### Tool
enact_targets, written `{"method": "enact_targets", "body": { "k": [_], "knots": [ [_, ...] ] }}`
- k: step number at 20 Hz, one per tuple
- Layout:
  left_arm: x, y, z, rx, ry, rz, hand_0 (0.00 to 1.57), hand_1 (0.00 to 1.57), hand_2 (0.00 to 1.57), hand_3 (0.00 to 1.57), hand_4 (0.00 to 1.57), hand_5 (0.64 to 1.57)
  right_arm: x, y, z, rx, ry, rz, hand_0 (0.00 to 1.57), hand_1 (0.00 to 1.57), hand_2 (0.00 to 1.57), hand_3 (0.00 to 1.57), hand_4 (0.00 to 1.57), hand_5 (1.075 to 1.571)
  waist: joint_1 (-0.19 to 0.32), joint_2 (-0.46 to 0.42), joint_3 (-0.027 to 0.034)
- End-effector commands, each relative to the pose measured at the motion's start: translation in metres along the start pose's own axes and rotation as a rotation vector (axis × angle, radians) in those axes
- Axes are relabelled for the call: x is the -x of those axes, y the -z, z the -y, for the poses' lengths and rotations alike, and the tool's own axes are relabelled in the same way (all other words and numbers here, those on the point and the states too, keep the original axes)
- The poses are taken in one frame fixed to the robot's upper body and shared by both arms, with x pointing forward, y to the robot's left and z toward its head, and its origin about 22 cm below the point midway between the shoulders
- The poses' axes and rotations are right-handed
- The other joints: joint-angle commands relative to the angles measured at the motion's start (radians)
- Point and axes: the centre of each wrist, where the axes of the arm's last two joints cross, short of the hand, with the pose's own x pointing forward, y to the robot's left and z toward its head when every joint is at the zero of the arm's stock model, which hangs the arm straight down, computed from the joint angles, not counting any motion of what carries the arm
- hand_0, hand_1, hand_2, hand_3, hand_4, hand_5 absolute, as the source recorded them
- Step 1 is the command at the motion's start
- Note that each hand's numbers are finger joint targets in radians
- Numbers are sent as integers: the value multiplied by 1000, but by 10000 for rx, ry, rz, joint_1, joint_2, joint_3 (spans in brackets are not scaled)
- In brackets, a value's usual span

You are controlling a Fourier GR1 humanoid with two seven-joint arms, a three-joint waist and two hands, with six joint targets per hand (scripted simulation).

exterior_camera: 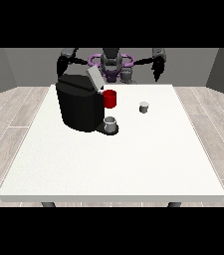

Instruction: Insert the coffee pod into the coffee machine and close the lid

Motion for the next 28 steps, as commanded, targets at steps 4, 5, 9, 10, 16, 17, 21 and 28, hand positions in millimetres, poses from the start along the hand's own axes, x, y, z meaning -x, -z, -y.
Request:
{"method": "enact_targets", "body": {
  "k": [4, 5, 9, 10, 16, 17, 21, 28],
  "knots": [
    [-11, 40, -61, 59, 2126, -758, 0, 0, 0, 0, 0, 1571, -25, 11, -33, -97, -500, 854, 0, 0, 0, 0, 0, 1571, -878, 926, 11],
    [-8, 45, -50, 272, 1974, -1110, 0, 0, 0, 0, 0, 1571, -20, 7, -31, -156, -594, 819, 0, 0, 0, 0, 0, 1571, -952, 751, 14],
    [-8, 59, -65, 753, 3032, -1320, 0, 0, 0, 0, 0, 1571, -34, 23, -33, -210, -568, 1176, 0, 0, 0, 0, 0, 1571, -968, 1283, 14],
    [7, 51, -73, 676, 3153, -1923, 0, 0, 0, 0, 0, 1571, -33, 16, -27, -415, -602, 1325, 0, 0, 0, 0, 0, 1571, -1221, 1303, 13],
    [-6, 83, -75, 1294, 3724, -2109, 0, 0, 0, 0, 0, 1571, -38, 36, -37, 21, -355, 797, 0, 0, 0, 0, 0, 1571, -948, 1675, 16],
    [17, 75, -74, 1088, 3736, -1911, 0, 0, 0, 0, 0, 1571, -38, 34, -29, -41, -448, 1133, 0, 0, 0, 0, 0, 1571, -1062, 1954, 13],
    [31, 81, -51, 1283, 4370, -2199, 0, 0, 0, 0, 0, 1571, -37, 28, -55, -260, -320, 544, 0, 0, 0, 0, 0, 1571, -1000, 1814, 12],
    [16, 106, -32, 812, 5678, -1520, 940, 940, 950, 692, 81, 1571, -21, 43, -45, -170, -307, 34, 0, 0, 0, 0, 0, 1571, -804, 1818, 15]
  ]
}}
